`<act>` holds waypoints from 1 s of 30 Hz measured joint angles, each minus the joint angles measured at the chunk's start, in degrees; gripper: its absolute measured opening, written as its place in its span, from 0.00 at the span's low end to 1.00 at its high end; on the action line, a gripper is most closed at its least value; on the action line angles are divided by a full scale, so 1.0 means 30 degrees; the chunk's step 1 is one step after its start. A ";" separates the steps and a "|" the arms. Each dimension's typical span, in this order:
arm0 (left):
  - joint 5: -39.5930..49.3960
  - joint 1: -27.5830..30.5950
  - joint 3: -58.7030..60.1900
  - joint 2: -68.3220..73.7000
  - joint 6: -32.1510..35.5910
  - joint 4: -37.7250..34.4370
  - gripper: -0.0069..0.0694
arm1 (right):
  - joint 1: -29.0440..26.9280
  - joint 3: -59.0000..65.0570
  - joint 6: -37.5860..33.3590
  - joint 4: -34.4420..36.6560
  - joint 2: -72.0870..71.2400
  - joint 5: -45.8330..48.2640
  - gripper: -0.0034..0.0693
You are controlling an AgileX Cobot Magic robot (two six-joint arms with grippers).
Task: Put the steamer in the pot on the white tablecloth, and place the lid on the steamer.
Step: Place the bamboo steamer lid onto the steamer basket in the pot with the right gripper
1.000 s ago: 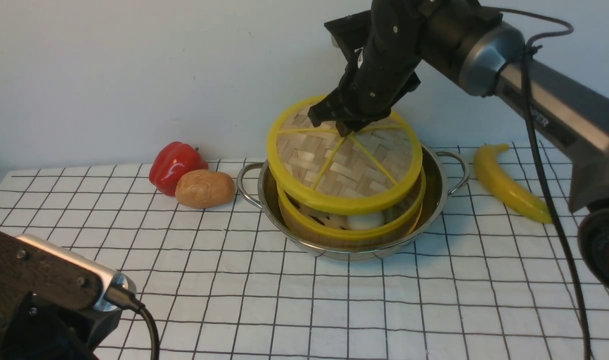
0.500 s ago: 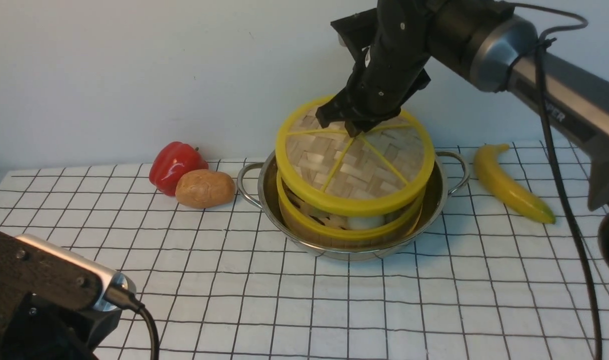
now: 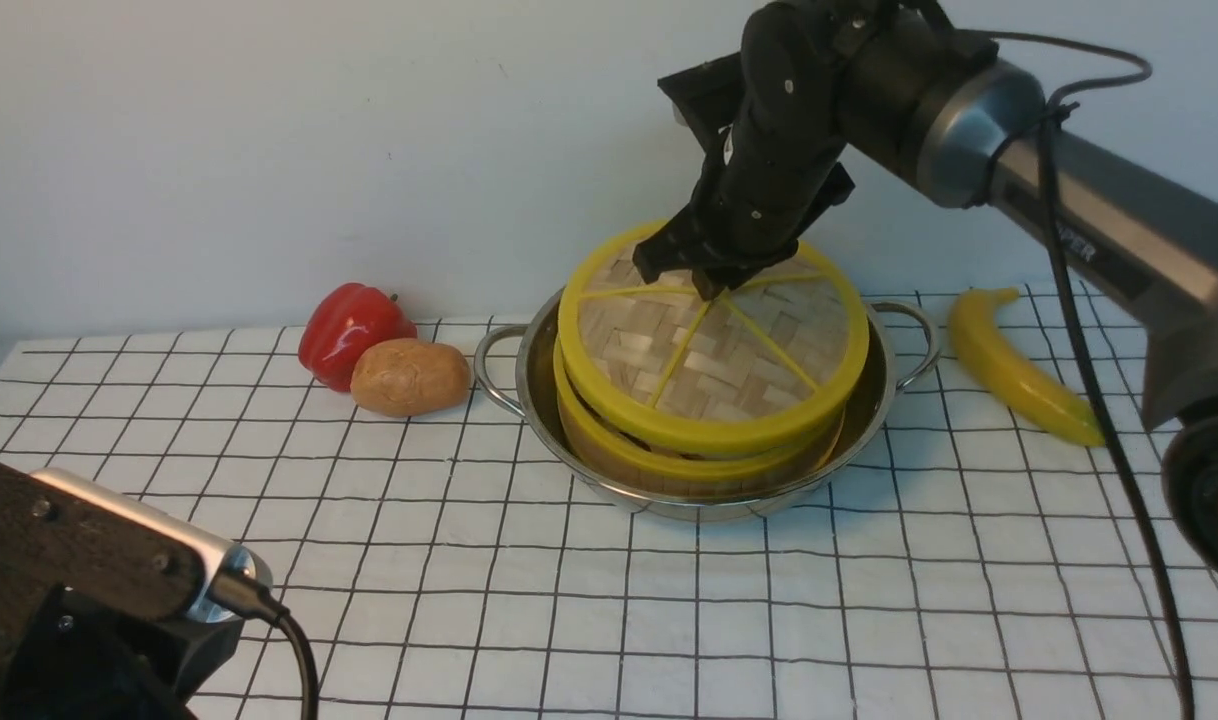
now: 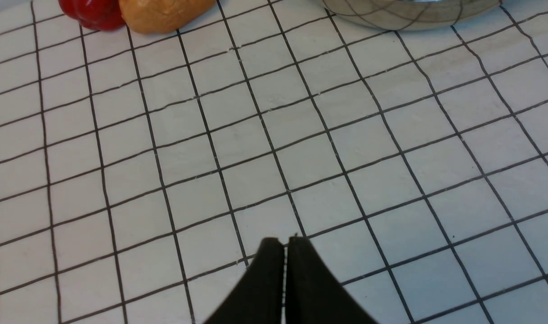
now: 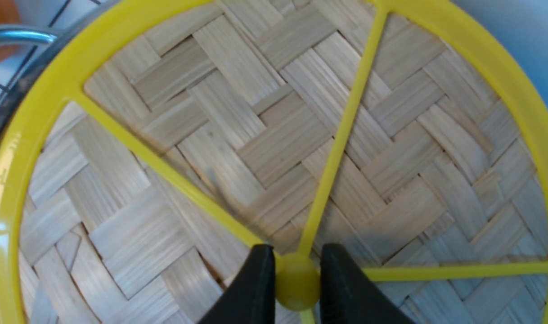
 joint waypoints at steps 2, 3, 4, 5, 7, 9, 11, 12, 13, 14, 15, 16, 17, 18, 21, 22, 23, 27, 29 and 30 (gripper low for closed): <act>0.0000 0.0000 0.0000 0.0000 0.0000 0.0000 0.09 | 0.0000 0.0000 -0.0171 0.0126 0.0106 0.0000 0.24; 0.0000 0.0000 0.0000 0.0000 0.0000 0.0000 0.09 | 0.0000 0.0000 -0.0205 0.0252 0.0125 -0.0017 0.24; 0.0000 0.0000 0.0000 0.0000 0.0000 0.0000 0.09 | 0.0000 0.0000 -0.0255 0.0387 0.0143 -0.0017 0.24; 0.0000 0.0000 0.0000 0.0000 0.0000 0.0000 0.09 | 0.0000 0.0000 -0.0279 0.0521 0.0205 -0.0017 0.24; 0.0000 0.0000 0.0000 0.0000 0.0000 0.0000 0.09 | 0.0000 0.0000 -0.0295 0.0637 0.0265 -0.0017 0.24; 0.0000 0.0000 0.0000 0.0000 0.0000 0.0000 0.09 | 0.0000 -0.0020 -0.0317 0.0773 0.0435 -0.0053 0.24; 0.0000 0.0000 0.0000 0.0000 0.0000 0.0000 0.09 | 0.0000 -0.0020 -0.0358 0.0893 0.0521 -0.0194 0.24; 0.0000 0.0000 0.0000 0.0000 0.0000 0.0000 0.09 | 0.0000 -0.0020 -0.0357 0.0893 0.0526 -0.0214 0.24; 0.0000 0.0000 0.0000 0.0000 0.0000 0.0000 0.09 | 0.0000 -0.0020 -0.0438 0.0893 0.0526 -0.0214 0.24; 0.0000 0.0000 0.0000 0.0000 0.0000 0.0000 0.09 | 0.0000 -0.0020 -0.0513 0.0893 0.0526 -0.0232 0.24; 0.0000 0.0000 0.0000 0.0000 0.0000 0.0000 0.09 | 0.0000 -0.0020 -0.0530 0.0893 0.0526 -0.0233 0.24; 0.0000 0.0000 0.0000 0.0000 0.0000 0.0000 0.09 | 0.0000 -0.0020 -0.0533 0.0893 0.0542 -0.0233 0.24; 0.0000 0.0000 0.0000 0.0000 0.0000 0.0000 0.09 | 0.0000 -0.0020 -0.0564 0.0893 0.0542 -0.0233 0.24; 0.0000 0.0000 0.0000 0.0000 0.0000 0.0000 0.09 | 0.0000 -0.0020 -0.0580 0.0893 0.0542 -0.0233 0.24; 0.0000 0.0000 0.0000 0.0000 0.0000 0.0000 0.09 | 0.0000 -0.0020 -0.0580 0.0893 0.0542 -0.0233 0.24; 0.0000 0.0000 0.0000 0.0000 0.0000 0.0000 0.09 | 0.0000 -0.0043 -0.0580 0.0893 0.0542 -0.0233 0.24; 0.0000 0.0000 0.0000 0.0000 0.0000 0.0000 0.09 | 0.0000 -0.0040 -0.0580 0.0893 0.0542 -0.0233 0.24; 0.0000 0.0000 0.0000 0.0000 0.0000 0.0000 0.09 | 0.0000 -0.0040 -0.0580 0.0893 0.0542 -0.0233 0.26; 0.0000 0.0000 0.0000 0.0000 0.0000 0.0000 0.09 | 0.0000 -0.0040 -0.0587 0.0893 0.0563 -0.0216 0.30; 0.0000 0.0000 0.0000 0.0000 0.0000 0.0000 0.09 | 0.0000 -0.0040 -0.0587 0.0893 0.0563 -0.0216 0.31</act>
